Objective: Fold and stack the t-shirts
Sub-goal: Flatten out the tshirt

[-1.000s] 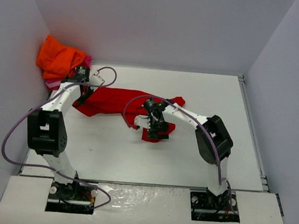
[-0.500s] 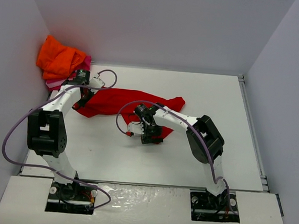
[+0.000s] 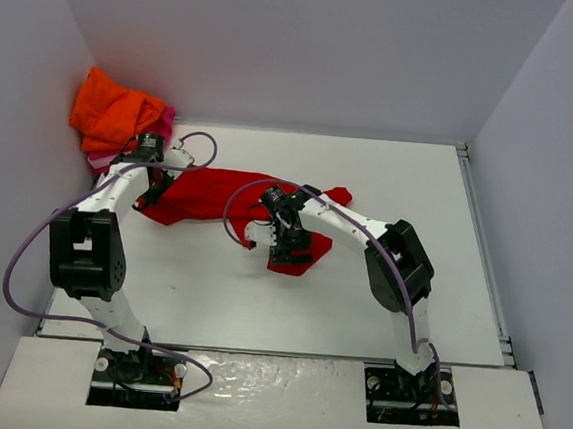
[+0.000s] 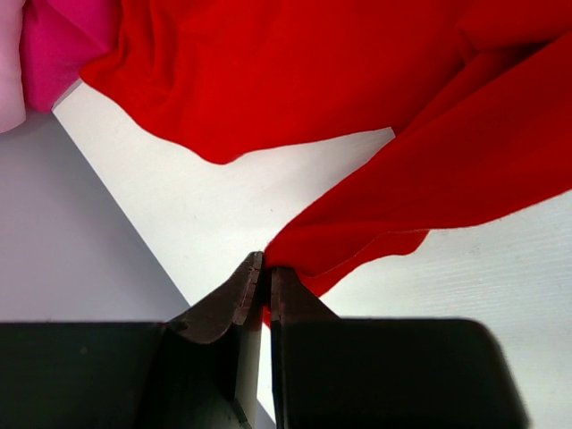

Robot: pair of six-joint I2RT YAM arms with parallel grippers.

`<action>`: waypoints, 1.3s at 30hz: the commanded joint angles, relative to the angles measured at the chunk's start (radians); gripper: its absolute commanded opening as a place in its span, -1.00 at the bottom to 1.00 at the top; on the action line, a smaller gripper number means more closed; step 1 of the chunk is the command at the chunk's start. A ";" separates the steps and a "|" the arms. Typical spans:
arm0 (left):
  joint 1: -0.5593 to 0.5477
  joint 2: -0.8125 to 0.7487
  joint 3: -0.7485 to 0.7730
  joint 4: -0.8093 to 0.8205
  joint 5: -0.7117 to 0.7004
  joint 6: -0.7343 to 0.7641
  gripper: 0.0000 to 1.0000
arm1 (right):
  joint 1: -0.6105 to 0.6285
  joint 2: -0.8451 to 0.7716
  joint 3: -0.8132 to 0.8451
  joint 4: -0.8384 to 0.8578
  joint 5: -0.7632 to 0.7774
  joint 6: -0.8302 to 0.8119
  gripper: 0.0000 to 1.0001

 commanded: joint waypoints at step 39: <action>0.004 -0.039 0.004 0.053 -0.012 0.011 -1.00 | -0.040 0.097 0.040 -0.116 -0.119 -0.017 -1.00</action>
